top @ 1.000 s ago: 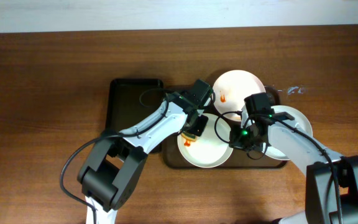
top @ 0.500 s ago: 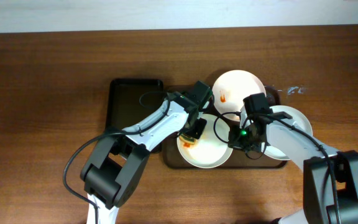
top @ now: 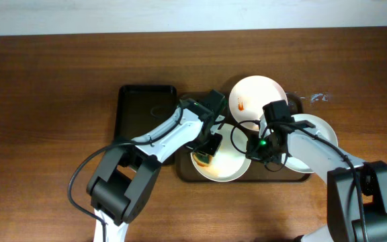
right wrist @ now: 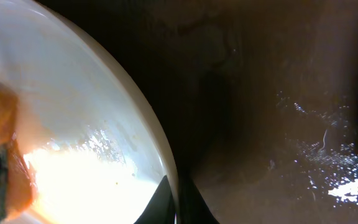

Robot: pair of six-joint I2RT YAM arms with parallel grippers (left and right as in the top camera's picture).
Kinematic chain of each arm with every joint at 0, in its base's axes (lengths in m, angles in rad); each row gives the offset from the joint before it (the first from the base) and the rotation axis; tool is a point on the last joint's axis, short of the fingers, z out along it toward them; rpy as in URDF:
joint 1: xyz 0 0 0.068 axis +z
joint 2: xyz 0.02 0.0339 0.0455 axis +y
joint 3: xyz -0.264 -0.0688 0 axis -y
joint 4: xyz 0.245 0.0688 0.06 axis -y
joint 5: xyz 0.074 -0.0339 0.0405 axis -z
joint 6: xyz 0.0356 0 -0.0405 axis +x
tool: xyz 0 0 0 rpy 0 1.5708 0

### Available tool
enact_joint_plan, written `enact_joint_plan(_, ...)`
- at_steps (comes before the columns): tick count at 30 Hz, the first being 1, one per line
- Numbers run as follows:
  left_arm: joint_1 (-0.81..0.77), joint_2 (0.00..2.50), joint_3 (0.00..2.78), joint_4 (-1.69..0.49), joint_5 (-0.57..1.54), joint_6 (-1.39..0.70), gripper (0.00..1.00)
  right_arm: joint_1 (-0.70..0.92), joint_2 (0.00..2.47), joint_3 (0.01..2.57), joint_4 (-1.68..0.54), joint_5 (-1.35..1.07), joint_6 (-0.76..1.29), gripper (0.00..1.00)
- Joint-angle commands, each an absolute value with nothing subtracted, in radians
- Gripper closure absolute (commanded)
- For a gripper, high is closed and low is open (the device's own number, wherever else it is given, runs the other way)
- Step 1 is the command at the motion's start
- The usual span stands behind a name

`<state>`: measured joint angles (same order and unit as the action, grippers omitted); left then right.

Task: Clean dirty plates on tray and stack at the side
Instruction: 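Scrub the held plate with the sponge using the left gripper, then move the sponge back over the water tray with the left gripper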

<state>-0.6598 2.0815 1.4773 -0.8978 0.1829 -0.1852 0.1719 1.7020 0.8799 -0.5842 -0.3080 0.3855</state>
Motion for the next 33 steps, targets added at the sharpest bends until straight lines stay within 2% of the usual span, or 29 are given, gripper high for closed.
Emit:
enact_joint_plan(1, -0.667, 2.130, 1.452, -0.912, 0.395, -0.194, 1.00, 0.176, 1.747, 0.865, -0.587, -0.281, 0.398, 0.96)
enact_joint_plan(4, -0.640, 2.130, 1.478, -0.906, 0.511, -0.194, 1.00, 0.176, 1.747, 0.865, -0.587, -0.282, 0.398, 0.96)
enact_joint_plan(10, -0.516, 2.130, 1.743, -0.943, 0.520, -0.194, 1.00, 0.176, 1.747, 0.865, -0.589, -0.282, 0.398, 0.96)
enact_joint_plan(17, -0.389, 2.130, 1.956, -1.149, 0.511, -0.178, 1.00, 0.176, 1.747, 0.865, -0.587, -0.285, 0.398, 0.91)
enact_joint_plan(18, -0.361, 2.130, 1.960, -1.166, 0.485, -0.162, 1.00, 0.176, 1.746, 0.865, -0.587, -0.285, 0.398, 0.91)
enact_joint_plan(20, -0.292, 2.130, 1.959, -1.209, 0.276, -0.155, 1.00, 0.176, 1.747, 0.865, -0.586, -0.285, 0.398, 0.91)
enact_joint_plan(21, -0.253, 2.130, 1.959, -1.242, 0.106, -0.155, 1.00, 0.176, 1.747, 0.865, -0.587, -0.285, 0.398, 0.91)
enact_joint_plan(22, -0.233, 2.130, 1.959, -1.259, 0.041, -0.155, 1.00, 0.176, 1.747, 0.865, -0.587, -0.285, 0.398, 0.91)
enact_joint_plan(23, -0.213, 2.130, 1.958, -1.274, 0.017, -0.155, 1.00, 0.176, 1.747, 0.865, -0.586, -0.284, 0.398, 0.88)
enact_joint_plan(25, -0.192, 2.130, 1.949, -1.274, 0.019, -0.155, 1.00, 0.176, 1.747, 0.865, -0.585, -0.284, 0.398, 0.71)
enact_joint_plan(26, -0.190, 2.130, 1.945, -1.272, 0.018, -0.155, 1.00, 0.176, 1.747, 0.865, -0.576, -0.284, 0.398, 0.69)
enact_joint_plan(33, -0.191, 2.130, 1.897, -1.221, 0.018, -0.155, 1.00, 0.176, 1.747, 0.865, -0.476, -0.250, 0.338, 0.68)
